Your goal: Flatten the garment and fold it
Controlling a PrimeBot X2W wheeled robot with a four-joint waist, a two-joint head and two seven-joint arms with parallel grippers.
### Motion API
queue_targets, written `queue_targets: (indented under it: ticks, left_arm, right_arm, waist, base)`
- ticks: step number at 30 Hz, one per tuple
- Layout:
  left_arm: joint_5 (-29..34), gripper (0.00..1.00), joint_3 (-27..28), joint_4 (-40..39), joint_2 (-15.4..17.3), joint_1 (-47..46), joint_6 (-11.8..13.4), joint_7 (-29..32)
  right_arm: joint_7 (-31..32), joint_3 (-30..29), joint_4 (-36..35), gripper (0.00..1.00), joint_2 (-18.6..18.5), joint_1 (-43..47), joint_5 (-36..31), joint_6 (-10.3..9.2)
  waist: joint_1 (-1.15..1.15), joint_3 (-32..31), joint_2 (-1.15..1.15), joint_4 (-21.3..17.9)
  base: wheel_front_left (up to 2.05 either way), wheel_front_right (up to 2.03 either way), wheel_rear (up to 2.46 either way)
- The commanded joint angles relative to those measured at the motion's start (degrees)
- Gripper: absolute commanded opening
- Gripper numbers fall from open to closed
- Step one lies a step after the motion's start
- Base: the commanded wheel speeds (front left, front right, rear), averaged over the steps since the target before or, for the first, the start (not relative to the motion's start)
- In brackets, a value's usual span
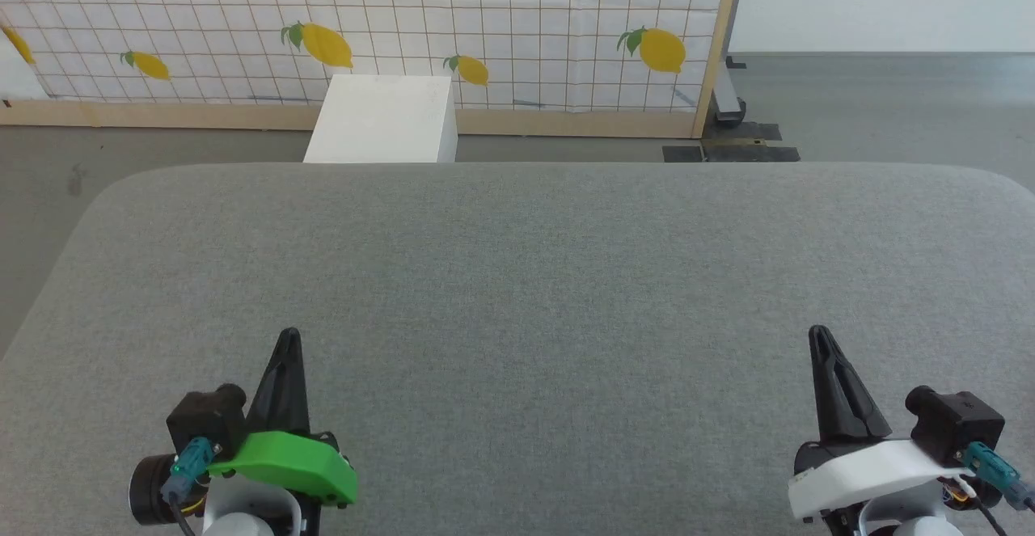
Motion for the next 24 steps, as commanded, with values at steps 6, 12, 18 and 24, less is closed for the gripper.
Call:
queue_targets:
  ticks: [6, 12, 18, 24]
  left_arm:
    - [2.0, 0.0, 0.6, -0.9, -0.5, 0.4, -0.5, 0.8]
    - [2.9, 0.0, 0.9, -1.4, -0.9, 0.5, -0.7, 1.5]
    - [3.9, 0.0, 1.2, -1.9, -1.2, 0.6, -0.8, 2.2]
    - [4.8, 0.0, 1.5, -2.5, -1.5, 0.8, -1.0, 2.9]
  right_arm:
    - [1.0, 0.0, -0.9, 0.0, 0.0, 0.0, -1.4, -0.01]
    - [1.6, 0.1, -1.4, 0.0, 0.0, 0.0, -2.2, -0.02]
    - [2.3, 0.1, -1.9, 0.0, 0.0, 0.0, -2.9, -0.02]
    - [3.0, 0.1, -2.4, 0.0, 0.0, 0.0, -3.7, -0.02]
  waist:
    - [0.0, 0.1, 0.0, -0.1]
    - [0.0, 0.3, 0.0, -0.1]
    - [0.0, 0.4, 0.0, -0.2]
    - [0.0, 0.5, 0.0, -0.3]
  base:
    - [0.0, 0.0, 0.0]
    - [0.0, 0.0, 0.0]
    - [0.0, 0.0, 0.0]
    - [0.0, 0.0, 0.0]
